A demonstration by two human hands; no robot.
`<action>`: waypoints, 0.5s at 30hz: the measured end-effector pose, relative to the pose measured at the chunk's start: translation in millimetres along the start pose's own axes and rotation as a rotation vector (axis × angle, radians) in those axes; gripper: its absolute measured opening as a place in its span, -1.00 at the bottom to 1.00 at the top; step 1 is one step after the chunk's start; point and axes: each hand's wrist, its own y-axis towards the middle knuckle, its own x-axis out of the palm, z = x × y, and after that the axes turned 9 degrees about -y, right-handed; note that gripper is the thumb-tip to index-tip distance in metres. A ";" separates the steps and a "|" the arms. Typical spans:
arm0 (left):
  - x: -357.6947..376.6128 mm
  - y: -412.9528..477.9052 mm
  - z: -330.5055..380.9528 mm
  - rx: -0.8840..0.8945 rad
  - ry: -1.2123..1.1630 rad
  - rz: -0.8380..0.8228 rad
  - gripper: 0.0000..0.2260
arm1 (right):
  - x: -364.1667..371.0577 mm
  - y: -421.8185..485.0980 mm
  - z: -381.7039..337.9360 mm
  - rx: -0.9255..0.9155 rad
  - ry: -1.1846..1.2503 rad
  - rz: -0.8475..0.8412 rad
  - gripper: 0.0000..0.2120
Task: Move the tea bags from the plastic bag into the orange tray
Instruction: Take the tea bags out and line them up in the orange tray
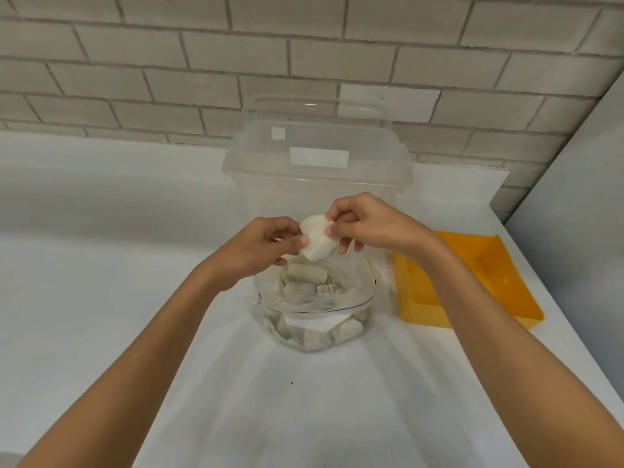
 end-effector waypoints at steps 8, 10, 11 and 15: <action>9.6 -0.1 -5.2 -0.066 -0.552 -0.024 -0.80 | 7.5 -8.1 -1.6 0.025 0.343 0.046 -0.82; 12.6 0.1 -8.3 -0.079 -0.619 0.004 -0.82 | 8.6 -8.3 -0.6 0.023 0.334 0.078 -0.82; 13.6 0.5 -9.4 -0.087 -0.647 0.014 -0.83 | 8.2 -8.6 -0.4 0.018 0.330 0.093 -0.81; 17.4 4.7 -11.6 -0.094 -0.696 0.061 -0.92 | 1.9 -14.4 3.4 0.003 0.342 0.168 -0.85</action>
